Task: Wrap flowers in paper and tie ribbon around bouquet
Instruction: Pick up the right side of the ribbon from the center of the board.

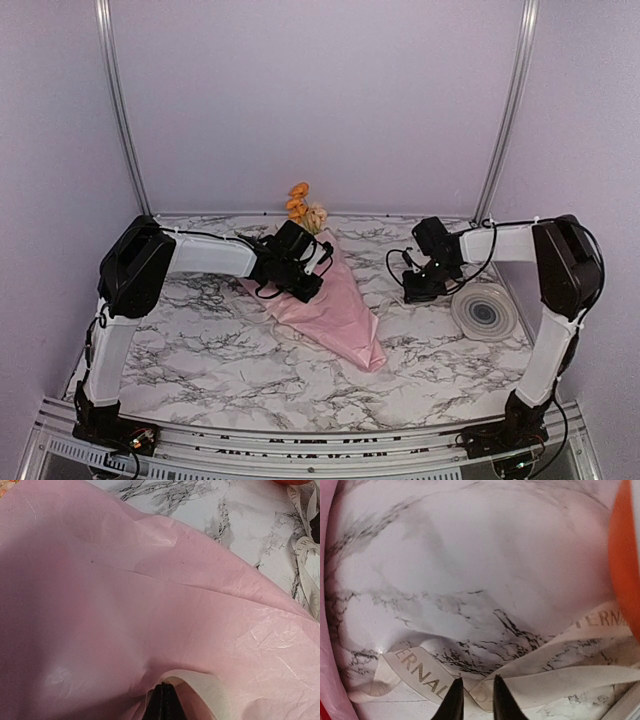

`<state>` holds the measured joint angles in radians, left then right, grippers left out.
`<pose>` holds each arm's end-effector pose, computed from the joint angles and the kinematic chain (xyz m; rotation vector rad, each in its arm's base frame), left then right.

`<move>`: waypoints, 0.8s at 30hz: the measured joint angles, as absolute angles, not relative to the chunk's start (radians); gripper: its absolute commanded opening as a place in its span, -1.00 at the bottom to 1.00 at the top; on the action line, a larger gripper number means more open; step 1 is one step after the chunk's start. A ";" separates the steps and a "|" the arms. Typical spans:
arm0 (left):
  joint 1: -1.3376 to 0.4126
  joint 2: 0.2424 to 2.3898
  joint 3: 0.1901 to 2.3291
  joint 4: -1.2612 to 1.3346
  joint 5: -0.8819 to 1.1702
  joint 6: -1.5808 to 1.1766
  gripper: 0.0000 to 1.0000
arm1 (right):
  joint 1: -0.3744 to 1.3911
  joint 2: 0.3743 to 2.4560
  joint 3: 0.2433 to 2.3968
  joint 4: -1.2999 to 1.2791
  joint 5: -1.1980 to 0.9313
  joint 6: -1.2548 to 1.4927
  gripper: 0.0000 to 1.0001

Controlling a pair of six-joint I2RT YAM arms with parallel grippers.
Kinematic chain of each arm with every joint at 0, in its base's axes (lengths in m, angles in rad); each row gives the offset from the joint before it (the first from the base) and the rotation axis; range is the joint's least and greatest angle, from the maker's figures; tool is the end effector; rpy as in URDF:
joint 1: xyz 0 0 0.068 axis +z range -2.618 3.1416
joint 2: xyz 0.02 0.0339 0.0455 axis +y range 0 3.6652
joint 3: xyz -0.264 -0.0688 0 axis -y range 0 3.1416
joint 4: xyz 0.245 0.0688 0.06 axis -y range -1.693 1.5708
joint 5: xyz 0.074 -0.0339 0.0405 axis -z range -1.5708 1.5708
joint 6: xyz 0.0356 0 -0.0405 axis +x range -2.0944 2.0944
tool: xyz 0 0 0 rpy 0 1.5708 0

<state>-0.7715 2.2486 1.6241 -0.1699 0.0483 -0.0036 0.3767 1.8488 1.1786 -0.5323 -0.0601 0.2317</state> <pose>0.3545 -0.3472 0.1464 0.9234 2.2221 -0.4257 0.3351 0.1348 0.1600 -0.2183 2.7900 0.2364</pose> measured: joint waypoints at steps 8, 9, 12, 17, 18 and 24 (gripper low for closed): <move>-0.772 2.248 1.624 -0.172 0.035 0.020 -1.00 | 0.466 1.839 1.126 -0.542 -0.200 0.181 -0.84; -0.772 2.247 1.624 -0.174 0.032 0.024 -1.00 | 0.480 1.831 1.118 -0.550 -0.214 0.176 -0.84; -0.772 2.245 1.623 -0.181 0.024 0.033 -1.00 | 0.516 1.780 1.080 -0.611 -0.279 0.157 -0.71; -0.772 2.243 1.621 -0.186 0.017 0.046 -1.00 | 0.511 1.684 1.082 -0.711 -0.323 0.139 -0.52; -0.772 2.243 1.621 -0.186 0.015 0.047 -1.00 | 0.497 1.666 1.090 -0.727 -0.316 0.140 -0.42; -0.772 2.243 1.618 -0.187 0.008 0.054 -1.00 | 0.370 1.649 1.156 -0.749 -0.186 0.174 -0.08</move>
